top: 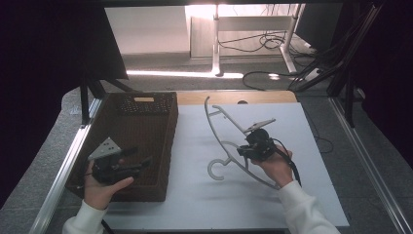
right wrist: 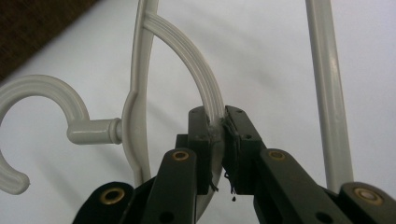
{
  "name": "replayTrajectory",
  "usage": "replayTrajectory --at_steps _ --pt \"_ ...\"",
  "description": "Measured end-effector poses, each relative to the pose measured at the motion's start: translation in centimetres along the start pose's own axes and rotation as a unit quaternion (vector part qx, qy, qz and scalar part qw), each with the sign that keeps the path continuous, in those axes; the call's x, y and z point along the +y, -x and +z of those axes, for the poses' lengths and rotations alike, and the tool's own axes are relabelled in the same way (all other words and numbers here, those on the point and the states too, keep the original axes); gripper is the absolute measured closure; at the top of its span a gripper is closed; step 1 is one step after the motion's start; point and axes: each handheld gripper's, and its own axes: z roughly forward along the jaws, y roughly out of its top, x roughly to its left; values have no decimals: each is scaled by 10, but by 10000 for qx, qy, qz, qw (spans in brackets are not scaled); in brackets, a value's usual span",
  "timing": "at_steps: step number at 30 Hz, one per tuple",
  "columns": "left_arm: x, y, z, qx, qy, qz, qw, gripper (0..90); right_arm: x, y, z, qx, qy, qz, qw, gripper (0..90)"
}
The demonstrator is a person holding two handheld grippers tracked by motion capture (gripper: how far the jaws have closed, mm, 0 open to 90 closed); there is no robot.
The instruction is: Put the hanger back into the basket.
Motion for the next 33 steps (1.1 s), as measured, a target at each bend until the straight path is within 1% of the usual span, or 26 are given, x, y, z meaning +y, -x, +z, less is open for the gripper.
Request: replayTrajectory --at_steps 1,4,5,6,7,8,10,12,13,14,15,16,21,22,23,24,26,27,28,29,30,31,32,33 --pt "0 0 0 -16 3 7 10000 306 2 1 -6 111 188 98 9997 819" --pt "2 4 2 -72 27 7 10000 306 6 2 -13 266 441 250 9984 819" --pt "3 5 3 -108 31 8 9999 306 7 2 -15 306 522 336 9976 819" --pt "3 6 3 -132 44 5 9999 306 9 2 -17 375 637 444 9963 818" --pt "5 8 5 -177 49 15 9998 306 10 3 -18 428 706 495 9954 819" --pt "5 10 5 -212 55 21 9998 307 11 3 -20 526 814 571 9936 818" --pt "9 14 8 -332 83 41 9994 306 14 3 -22 649 959 691 9909 818" --pt "10 16 9 -359 92 55 9993 307 17 2 -24 736 1074 772 9885 818" --pt "14 22 13 -476 115 80 9988 307 19 2 -25 772 1136 796 9873 818" --pt "16 24 15 -541 128 76 9984 307 20 1 -26 798 1176 811 9865 819" --pt "16 24 15 -541 128 76 9984 307 20 1 -26 798 1176 811 9865 819" --pt "18 27 17 -606 134 87 9980 307 23 -1 -26 844 1235 843 9851 818" --pt "23 35 27 -801 117 53 9967 307 28 -2 -24 891 1290 874 9838 818" --pt "23 36 28 -842 122 24 9964 307 28 -2 -24 905 1296 896 9834 819" --pt "23 38 30 -929 118 -24 9956 309 29 -1 -23 947 1328 934 9822 819" --pt "23 38 30 -929 118 -24 9956 309 29 -1 -23 947 1328 934 9822 819" --pt "24 40 32 -984 125 -71 9950 311 30 -2 -22 982 1362 973 9810 819" --pt "24 40 33 -1026 131 -105 9946 313 31 -2 -21 1004 1417 998 9797 818" --pt "24 41 35 -1075 135 -141 9940 313 31 -2 -21 1004 1417 998 9797 818" --pt "25 43 38 -1149 132 -211 9931 316 32 -1 -20 1061 1459 1050 9780 819" --pt "25 44 41 -1196 122 -244 9925 317 32 -1 -19 1084 1479 1074 9772 818" --pt "25 44 41 -1196 122 -244 9925 318 32 -1 -19 1084 1479 1074 9772 818" --pt "26 48 45 -1271 106 -280 9914 318 33 0 -17 1113 1512 1119 9758 819" --pt "27 51 48 -1309 94 -297 9909 319 33 0 -17 1130 1524 1140 9752 818"
